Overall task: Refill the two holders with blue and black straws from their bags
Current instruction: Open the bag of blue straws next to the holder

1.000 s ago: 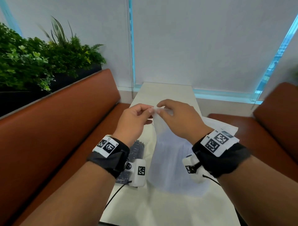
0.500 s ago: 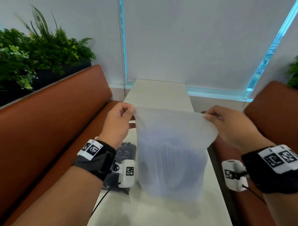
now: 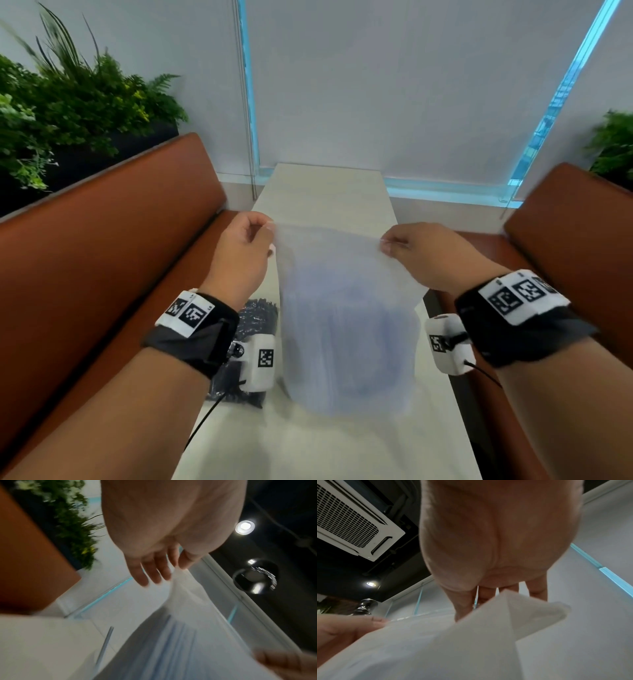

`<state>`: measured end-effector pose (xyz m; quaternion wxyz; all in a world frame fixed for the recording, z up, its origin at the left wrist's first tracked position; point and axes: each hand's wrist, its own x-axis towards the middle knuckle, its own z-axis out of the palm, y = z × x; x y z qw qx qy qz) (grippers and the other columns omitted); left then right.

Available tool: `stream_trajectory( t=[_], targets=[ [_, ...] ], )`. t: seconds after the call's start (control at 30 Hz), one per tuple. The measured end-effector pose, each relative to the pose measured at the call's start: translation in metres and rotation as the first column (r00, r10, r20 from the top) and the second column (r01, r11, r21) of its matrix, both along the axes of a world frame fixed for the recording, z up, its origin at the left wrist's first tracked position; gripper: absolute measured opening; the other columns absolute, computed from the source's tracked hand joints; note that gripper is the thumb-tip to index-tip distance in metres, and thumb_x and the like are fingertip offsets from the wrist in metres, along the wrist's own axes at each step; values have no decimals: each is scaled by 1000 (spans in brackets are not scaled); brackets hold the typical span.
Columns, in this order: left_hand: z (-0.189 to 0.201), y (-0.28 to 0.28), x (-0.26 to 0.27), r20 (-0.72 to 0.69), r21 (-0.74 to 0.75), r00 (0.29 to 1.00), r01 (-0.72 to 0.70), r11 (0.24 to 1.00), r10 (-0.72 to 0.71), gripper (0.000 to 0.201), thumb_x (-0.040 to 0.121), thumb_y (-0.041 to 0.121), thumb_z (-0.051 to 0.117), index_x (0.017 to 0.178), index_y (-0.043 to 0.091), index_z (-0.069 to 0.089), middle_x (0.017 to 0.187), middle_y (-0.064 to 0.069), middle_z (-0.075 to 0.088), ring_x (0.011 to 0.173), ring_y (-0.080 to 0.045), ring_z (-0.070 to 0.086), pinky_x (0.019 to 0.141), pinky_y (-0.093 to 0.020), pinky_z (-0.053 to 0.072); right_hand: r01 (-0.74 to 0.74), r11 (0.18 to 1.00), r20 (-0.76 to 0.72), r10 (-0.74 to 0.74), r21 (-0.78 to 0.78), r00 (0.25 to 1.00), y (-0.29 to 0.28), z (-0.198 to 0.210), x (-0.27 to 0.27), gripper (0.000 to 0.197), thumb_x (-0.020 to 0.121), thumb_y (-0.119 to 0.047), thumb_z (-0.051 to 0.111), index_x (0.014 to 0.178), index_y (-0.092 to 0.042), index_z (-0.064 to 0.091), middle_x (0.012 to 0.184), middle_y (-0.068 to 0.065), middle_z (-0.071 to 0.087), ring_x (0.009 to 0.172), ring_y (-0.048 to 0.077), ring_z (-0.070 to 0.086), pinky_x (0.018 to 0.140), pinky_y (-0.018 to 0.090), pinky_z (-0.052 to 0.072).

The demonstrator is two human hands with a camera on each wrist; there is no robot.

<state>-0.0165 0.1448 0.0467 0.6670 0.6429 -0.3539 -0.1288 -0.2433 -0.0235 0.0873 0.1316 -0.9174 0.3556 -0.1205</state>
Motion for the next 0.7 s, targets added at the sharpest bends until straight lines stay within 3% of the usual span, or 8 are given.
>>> stream_trajectory(
  t=[0.07,0.1,0.2,0.3,0.4,0.47,0.57,0.7],
  targets=[
    [5,3,0,435,35,897,-109,993,82,19,98,24,62,117,25,59,117,5,63,108,-11,56,97,-32,45,-17,1000,50,17,1,999,1,0,8,11,97,-35,60,88,-37,67,86,-18,64,89,11,62,69,28,42],
    [7,2,-2,662,61,749,-108,992,41,29,95,31,63,123,27,60,124,5,61,115,-13,52,101,-33,40,-16,1000,85,16,4,996,0,0,10,12,95,-34,65,82,-36,66,81,-19,64,82,6,61,64,25,40],
    [14,-6,-16,882,289,428,-160,944,-198,29,95,46,58,122,40,64,122,15,64,120,-14,52,104,-41,31,17,999,160,-24,50,987,-1,4,13,14,84,-33,77,75,-33,66,74,-17,64,70,0,58,58,23,38],
    [18,-11,-19,896,286,395,-171,943,-200,19,101,35,54,113,37,69,105,14,70,103,-18,60,93,-39,34,11,994,146,-27,106,989,0,9,11,21,77,-49,79,74,-32,67,72,-15,65,68,4,61,57,23,39],
    [20,-10,-20,901,195,408,-72,978,-150,15,101,27,59,105,26,73,100,8,73,92,-24,64,85,-42,42,14,983,73,-27,181,997,2,15,11,57,76,-80,57,80,-26,72,78,-5,70,75,14,66,67,33,51],
    [20,-9,-23,903,167,407,-30,985,-141,14,101,23,61,104,22,74,102,5,74,91,-25,66,84,-43,45,32,975,5,-34,221,999,3,18,10,52,86,-72,56,88,-23,74,90,3,73,88,23,68,81,35,52],
    [14,-6,-24,928,98,361,-7,995,-89,7,93,15,71,99,14,76,107,-3,70,93,-28,65,84,-43,48,23,978,-115,1,206,993,2,22,6,24,92,-46,67,87,-24,75,87,-8,72,92,23,67,74,29,49],
    [8,-1,-23,922,45,386,-11,999,-37,6,86,13,71,92,13,73,107,-7,65,92,-28,64,77,-40,47,26,956,-171,25,293,985,8,25,5,41,85,-69,61,89,-31,76,92,-12,71,91,14,65,86,32,50]
  ],
)
